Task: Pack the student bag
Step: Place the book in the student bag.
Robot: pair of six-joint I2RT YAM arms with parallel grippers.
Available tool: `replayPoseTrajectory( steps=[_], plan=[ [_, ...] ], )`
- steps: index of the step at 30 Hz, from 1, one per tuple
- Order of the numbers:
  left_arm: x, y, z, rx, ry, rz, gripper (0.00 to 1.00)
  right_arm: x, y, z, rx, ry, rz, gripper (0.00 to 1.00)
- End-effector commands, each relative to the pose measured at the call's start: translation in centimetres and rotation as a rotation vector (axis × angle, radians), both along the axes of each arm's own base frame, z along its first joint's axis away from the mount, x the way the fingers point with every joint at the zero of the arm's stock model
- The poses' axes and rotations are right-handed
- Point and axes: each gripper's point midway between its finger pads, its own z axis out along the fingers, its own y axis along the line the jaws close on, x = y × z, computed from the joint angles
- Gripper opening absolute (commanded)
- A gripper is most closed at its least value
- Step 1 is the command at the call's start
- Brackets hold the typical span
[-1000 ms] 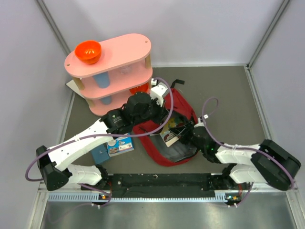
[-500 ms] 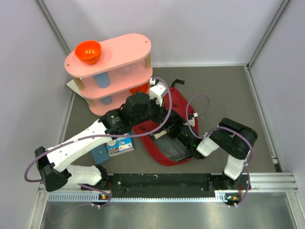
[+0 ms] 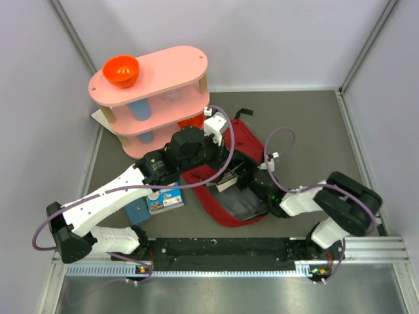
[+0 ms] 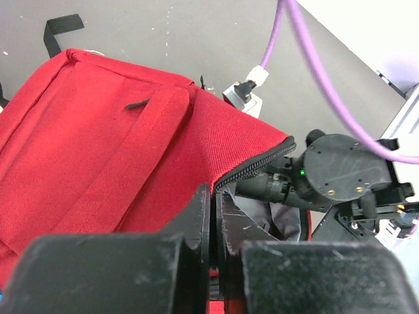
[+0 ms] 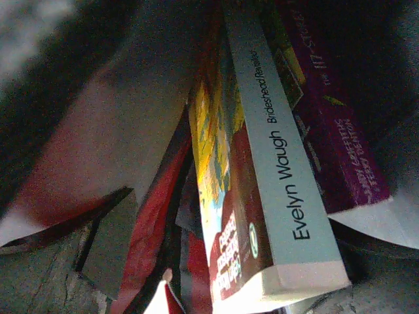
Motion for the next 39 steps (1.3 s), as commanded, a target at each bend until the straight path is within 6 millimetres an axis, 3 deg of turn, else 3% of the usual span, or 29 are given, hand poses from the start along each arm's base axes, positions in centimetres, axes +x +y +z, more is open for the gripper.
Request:
replayPoseTrajectory(
  steps=[1, 5, 7, 11, 13, 14, 17, 21, 26, 29, 30, 33, 34, 39],
  plan=[
    [-0.2, -0.2, 3.5, -0.098, -0.066, -0.005, 0.0, -2.0, -2.0, 0.0, -0.071, 0.026, 0.019, 0.8],
    [0.0, -0.2, 3.0, -0.085, -0.066, -0.001, 0.0, -3.1, -3.4, -1.0, -0.086, 0.063, 0.011, 0.77],
    [0.1, -0.2, 2.8, -0.078, -0.065, 0.005, 0.0, -3.7, -3.5, -1.2, -0.032, 0.074, 0.016, 0.59],
    [-0.1, -0.5, 2.5, -0.078, -0.055, -0.012, 0.0, -4.1, -2.8, -1.3, 0.022, 0.065, 0.051, 0.49],
    [-0.2, -0.6, 2.4, -0.073, -0.05, -0.016, 0.0, -4.0, -2.3, -0.8, 0.039, 0.06, 0.064, 0.39],
    [-0.2, -0.6, 2.4, -0.073, -0.05, -0.016, 0.0, -4.1, -2.3, -1.3, 0.024, 0.077, 0.066, 0.38],
    [-0.2, -0.4, 2.5, -0.073, -0.051, -0.012, 0.0, -4.1, -1.7, -1.5, -0.005, 0.078, 0.094, 0.57],
    [-0.2, 0.0, 2.3, -0.071, -0.051, 0.002, 0.0, -5.3, -1.5, -2.1, -0.037, 0.104, 0.141, 0.66],
    [0.0, 0.3, 2.0, -0.06, -0.056, 0.018, 0.0, -6.7, -2.6, -3.2, -0.071, 0.128, 0.147, 0.67],
    [0.1, 0.1, 1.7, -0.054, -0.05, 0.014, 0.0, -6.9, -2.9, -3.3, -0.062, 0.13, 0.143, 0.51],
    [0.0, -0.1, 1.6, -0.052, -0.047, 0.005, 0.0, -6.9, -3.0, -3.1, -0.057, 0.124, 0.139, 0.34],
    [-0.1, -0.3, 1.8, -0.057, -0.046, -0.004, 0.0, -6.8, -2.6, -2.3, -0.032, 0.107, 0.15, 0.05],
    [-0.2, -0.4, 1.8, -0.058, -0.044, -0.011, 0.0, -6.5, -2.2, -1.7, -0.027, 0.098, 0.149, 0.0],
    [-0.8, -0.7, 2.0, -0.065, -0.044, -0.034, 0.0, -3.4, -1.4, 2.5, 0.034, -0.006, 0.054, 0.0]
  ],
)
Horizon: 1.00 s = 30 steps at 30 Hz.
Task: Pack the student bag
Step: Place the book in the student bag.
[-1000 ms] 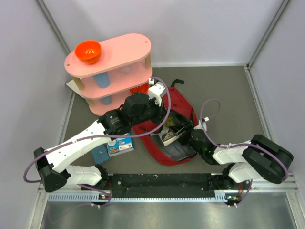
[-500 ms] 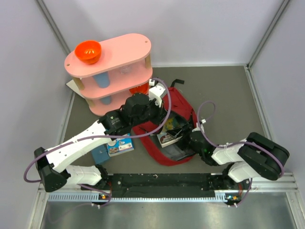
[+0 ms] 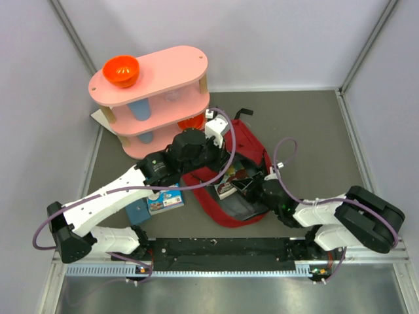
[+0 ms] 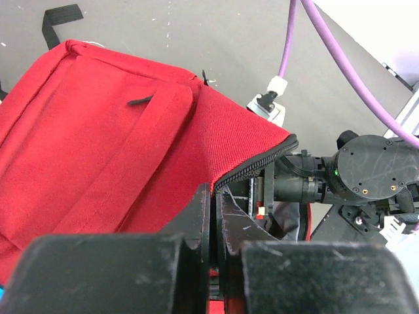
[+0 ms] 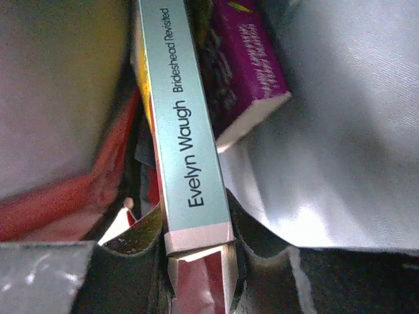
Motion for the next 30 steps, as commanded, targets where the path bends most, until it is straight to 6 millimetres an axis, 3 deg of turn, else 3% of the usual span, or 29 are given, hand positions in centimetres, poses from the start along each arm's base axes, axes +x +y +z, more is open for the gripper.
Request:
replayPoseTrajectory(
  steps=[1, 2, 3, 4, 8, 9, 10, 12, 15, 18, 27, 29, 30],
  plan=[
    [-0.8, -1.0, 3.0, -0.09, -0.052, -0.044, 0.0, 4.0, 1.6, 6.7, 0.119, -0.149, -0.12, 0.0],
    [-0.9, -1.0, 3.1, -0.094, -0.054, -0.047, 0.0, 4.8, 1.6, 7.8, 0.14, -0.179, -0.153, 0.0],
    [-1.1, -0.9, 3.4, -0.102, -0.054, -0.049, 0.0, 5.8, 1.6, 7.5, 0.117, -0.195, -0.19, 0.0],
    [-1.1, -1.0, 3.4, -0.104, -0.054, -0.05, 0.0, 6.7, 2.3, 8.9, 0.118, -0.233, -0.2, 0.0],
    [-1.2, -0.8, 4.1, -0.117, -0.068, -0.048, 0.0, 8.9, 4.0, 7.7, 0.132, -0.208, -0.238, 0.0],
    [-1.3, -0.7, 4.2, -0.119, -0.07, -0.048, 0.0, 9.3, 4.3, 8.2, 0.172, -0.218, -0.241, 0.1],
    [-1.3, -0.6, 4.3, -0.12, -0.071, -0.047, 0.0, 9.5, 4.5, 6.6, 0.174, -0.183, -0.245, 0.11],
    [-1.3, -0.5, 4.2, -0.119, -0.071, -0.044, 0.0, 9.6, 4.9, 6.0, 0.154, -0.203, -0.226, 0.12],
    [-1.4, -0.4, 4.0, -0.119, -0.066, -0.042, 0.0, 9.1, 5.1, 3.2, 0.105, -0.143, -0.193, 0.24],
    [-1.4, -0.2, 3.8, -0.115, -0.066, -0.034, 0.0, 8.4, 4.9, 2.4, 0.094, -0.136, -0.164, 0.47],
    [-1.2, 0.2, 3.0, -0.087, -0.07, -0.025, 0.0, 6.2, 3.2, 1.5, -0.054, -0.108, -0.105, 0.82],
    [-1.2, 0.2, 2.9, -0.086, -0.069, -0.024, 0.0, 5.5, 2.6, 0.4, -0.11, -0.067, -0.087, 0.87],
    [-1.2, 0.2, 3.0, -0.083, -0.072, -0.023, 0.0, 5.2, 2.5, 0.9, -0.109, -0.068, -0.082, 0.88]
  ],
)
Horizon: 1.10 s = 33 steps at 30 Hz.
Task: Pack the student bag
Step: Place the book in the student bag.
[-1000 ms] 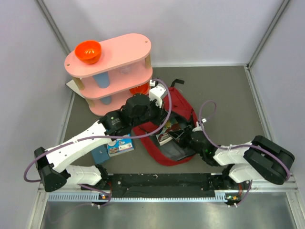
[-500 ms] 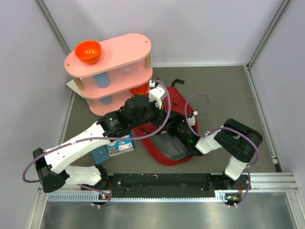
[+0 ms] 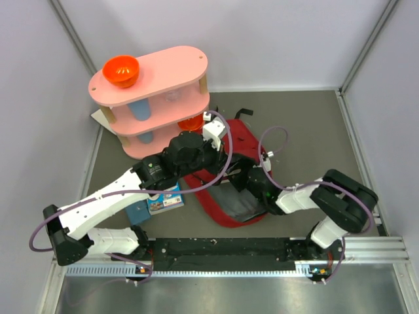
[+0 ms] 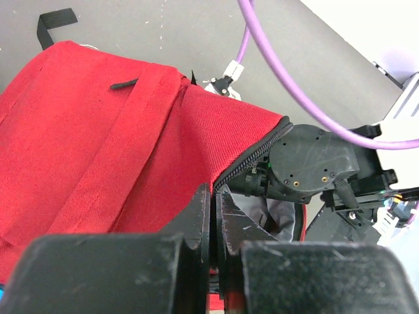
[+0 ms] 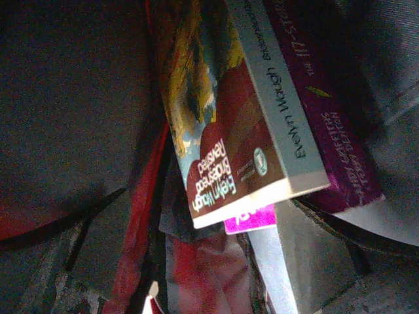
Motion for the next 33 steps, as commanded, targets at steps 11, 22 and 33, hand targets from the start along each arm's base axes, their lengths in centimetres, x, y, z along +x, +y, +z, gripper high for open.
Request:
replayPoseTrajectory(
  steps=[11, 22, 33],
  plan=[
    [0.3, 0.1, 1.8, -0.051, -0.055, 0.017, 0.0, -5.0, -5.8, 1.0, -0.234, -0.025, 0.058, 0.89],
    [0.5, 0.7, -1.0, -0.008, -0.003, 0.064, 0.03, -9.3, -18.3, 6.9, -0.412, -0.127, -0.139, 0.86],
    [-2.1, 1.7, -4.1, 0.025, 0.105, 0.06, 0.76, -8.7, -23.3, 11.7, -0.617, -0.238, -0.275, 0.97]
  ],
)
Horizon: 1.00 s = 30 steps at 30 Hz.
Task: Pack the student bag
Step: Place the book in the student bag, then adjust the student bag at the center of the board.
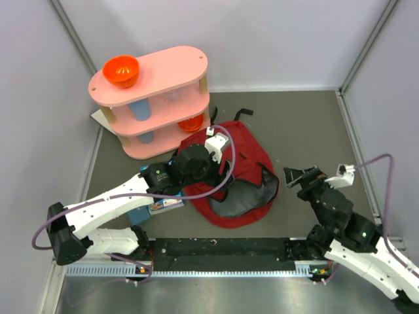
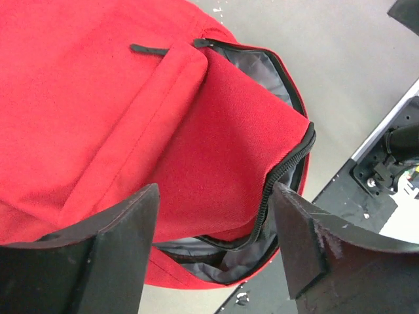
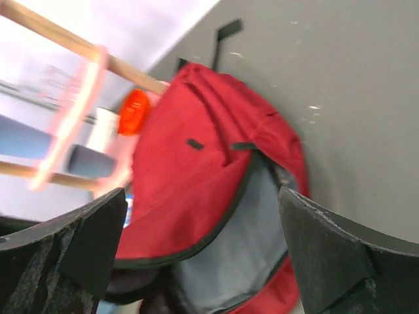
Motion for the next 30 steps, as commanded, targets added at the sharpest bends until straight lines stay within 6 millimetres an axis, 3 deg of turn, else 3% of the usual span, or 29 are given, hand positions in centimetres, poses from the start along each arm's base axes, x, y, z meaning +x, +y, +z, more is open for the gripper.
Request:
replayPoseTrajectory(
  steps=[1, 2, 3, 4, 5, 6, 7, 8, 9, 10, 12, 13, 14, 17, 18, 20, 22, 25, 30],
  plan=[
    [-0.9, 0.9, 3.2, -0.097, -0.043, 0.047, 0.81, 1.0, -0.8, -1.0, -0.273, 0.11, -0.053, 0.99],
    [-0.3, 1.6, 3.4, -0.101, -0.068, 0.097, 0.84, 1.6, -1.0, -1.1, -0.295, 0.134, -0.071, 0.99],
    [-0.2, 2.4, 4.3, -0.129, -0.097, 0.122, 0.93, 2.0, -1.0, -1.1, -0.312, 0.152, -0.076, 0.99],
    [0.1, 3.1, 3.3, -0.11, -0.115, 0.144, 0.95, 2.4, -0.1, -1.4, -0.356, 0.19, -0.022, 0.99],
    [0.6, 3.5, 3.9, -0.13, -0.139, 0.185, 0.95, 2.9, 0.0, -1.5, -0.363, 0.207, -0.008, 0.99],
    [1.3, 5.2, 3.8, -0.105, -0.155, 0.269, 0.96, 4.4, -0.9, -0.8, -0.339, 0.196, -0.04, 0.99],
    [1.4, 5.9, 3.8, -0.111, -0.152, 0.311, 0.98, 4.3, 1.1, -1.4, -0.32, 0.218, 0.109, 0.99],
    [1.5, 6.4, 3.8, -0.113, -0.16, 0.328, 0.99, 5.0, 1.4, -2.5, -0.299, 0.268, 0.142, 0.99],
    [1.8, 7.4, 4.3, -0.126, -0.181, 0.374, 0.99, 6.0, 0.3, -3.1, -0.265, 0.303, 0.119, 0.99],
    [2.0, 7.9, 3.5, -0.117, -0.17, 0.4, 0.99, 6.1, 2.1, -3.1, -0.235, 0.276, 0.248, 0.99],
    [2.8, 9.1, 1.4, -0.061, -0.118, 0.442, 0.99, 7.1, 2.5, -4.9, -0.237, 0.347, 0.302, 0.99],
    [2.8, 9.3, 0.6, -0.052, -0.079, 0.461, 0.99, 7.5, 3.1, -4.5, -0.249, 0.339, 0.348, 0.99],
    [2.9, 9.4, -0.2, -0.037, -0.053, 0.466, 0.99, 8.0, 3.7, -5.9, -0.257, 0.398, 0.383, 0.99],
    [3.0, 9.5, -2.6, -0.015, 0.03, 0.482, 0.99, 9.5, 5.5, -5.5, -0.239, 0.38, 0.48, 0.99],
    [3.1, 9.5, -3.5, -0.01, 0.057, 0.49, 0.99, 10.0, 6.0, -6.2, -0.229, 0.396, 0.501, 0.99],
    [3.3, 9.6, -5.0, -0.031, 0.128, 0.501, 0.99, 11.3, 6.7, -5.4, -0.191, 0.357, 0.505, 0.99],
    [3.4, 10.0, -6.7, -0.034, 0.184, 0.517, 0.99, 12.4, 6.6, -6.5, -0.185, 0.379, 0.478, 0.99],
    [3.5, 9.2, -7.0, -0.086, 0.201, 0.496, 0.97, 13.4, 6.5, -8.9, -0.206, 0.467, 0.469, 0.99],
    [3.5, 9.9, -9.0, -0.037, 0.253, 0.543, 0.99, 14.0, 5.6, -12.3, -0.25, 0.577, 0.438, 0.99]
  ],
)
